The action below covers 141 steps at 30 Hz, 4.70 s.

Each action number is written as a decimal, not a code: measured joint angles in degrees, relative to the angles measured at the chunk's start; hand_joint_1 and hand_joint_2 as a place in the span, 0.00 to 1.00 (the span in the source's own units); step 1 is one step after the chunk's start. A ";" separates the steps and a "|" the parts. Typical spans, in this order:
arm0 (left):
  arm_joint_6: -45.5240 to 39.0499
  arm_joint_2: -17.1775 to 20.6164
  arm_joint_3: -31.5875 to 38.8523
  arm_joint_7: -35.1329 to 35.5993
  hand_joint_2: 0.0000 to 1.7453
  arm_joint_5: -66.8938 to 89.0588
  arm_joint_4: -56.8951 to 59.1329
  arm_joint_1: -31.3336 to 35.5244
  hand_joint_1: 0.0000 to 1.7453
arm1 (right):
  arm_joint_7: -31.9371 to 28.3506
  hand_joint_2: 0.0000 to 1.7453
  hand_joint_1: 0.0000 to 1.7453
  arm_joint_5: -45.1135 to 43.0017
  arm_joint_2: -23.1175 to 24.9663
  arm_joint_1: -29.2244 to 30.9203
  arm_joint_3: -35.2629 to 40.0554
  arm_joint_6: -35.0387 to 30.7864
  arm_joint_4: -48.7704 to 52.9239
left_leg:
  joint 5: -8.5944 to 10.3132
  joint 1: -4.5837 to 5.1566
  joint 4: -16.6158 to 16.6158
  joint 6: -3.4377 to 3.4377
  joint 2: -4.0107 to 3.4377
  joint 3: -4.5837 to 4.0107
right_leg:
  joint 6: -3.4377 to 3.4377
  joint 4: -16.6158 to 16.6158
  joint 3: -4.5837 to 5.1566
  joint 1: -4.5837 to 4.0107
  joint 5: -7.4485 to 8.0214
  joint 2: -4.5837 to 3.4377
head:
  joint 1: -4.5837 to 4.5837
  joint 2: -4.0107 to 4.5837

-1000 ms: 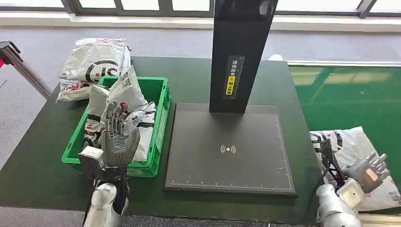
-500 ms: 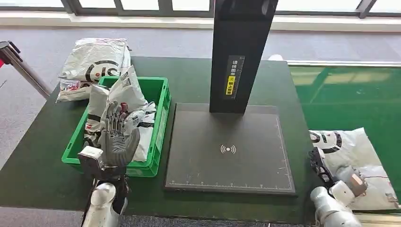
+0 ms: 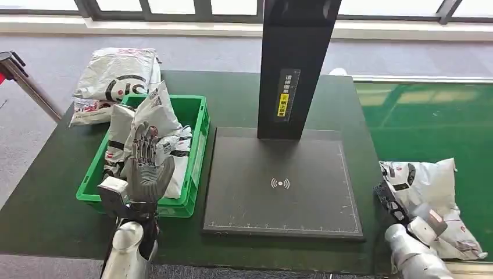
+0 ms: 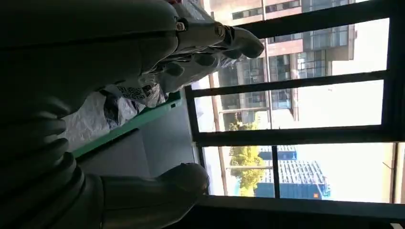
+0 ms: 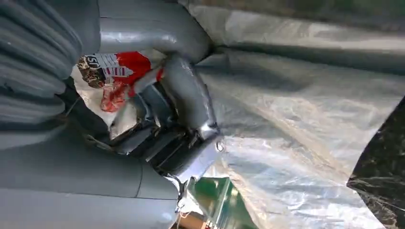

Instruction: Moved the parcel from conveyor to table for the left to box.

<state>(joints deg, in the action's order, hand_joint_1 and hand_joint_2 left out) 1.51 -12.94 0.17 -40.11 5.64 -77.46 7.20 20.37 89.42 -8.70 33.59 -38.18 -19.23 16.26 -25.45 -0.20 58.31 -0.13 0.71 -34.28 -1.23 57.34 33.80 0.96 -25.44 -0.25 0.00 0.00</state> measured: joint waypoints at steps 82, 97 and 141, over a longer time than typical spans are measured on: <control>-1.49 0.39 0.20 -0.04 1.00 -0.76 0.61 -1.05 0.00 | -3.56 0.00 0.00 0.77 3.58 -1.91 0.90 -15.87 1.40 | 0.02 0.02 -0.01 0.01 0.11 -0.20 | 0.01 0.04 0.18 0.02 0.01 0.09 | 0.00 0.00; -1.31 0.55 0.22 -0.04 1.00 -0.92 0.63 -0.98 0.00 | 5.90 1.00 1.00 0.59 2.67 0.26 5.99 0.99 0.31 | -0.01 0.01 -0.01 0.00 -0.15 0.05 | 0.01 0.01 0.02 0.01 0.01 -0.08 | 0.00 0.00; -3.19 0.96 0.74 -0.09 1.00 -0.92 -0.55 -2.08 0.00 | -50.38 1.00 1.00 -12.20 12.57 -2.57 -9.65 -21.03 30.74 | 0.00 -0.13 -0.02 -0.11 -0.14 -0.02 | 0.13 0.08 0.09 -0.14 0.02 -0.08 | 0.00 0.00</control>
<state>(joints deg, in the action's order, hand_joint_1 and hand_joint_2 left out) -1.68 -11.98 0.92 -40.19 4.72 -78.01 5.12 -30.01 77.22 3.87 31.02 -47.84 -40.26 47.00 -25.45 -0.33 58.29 -0.24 0.57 -34.29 -1.10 57.42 33.89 0.82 -25.42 -0.32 0.00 0.00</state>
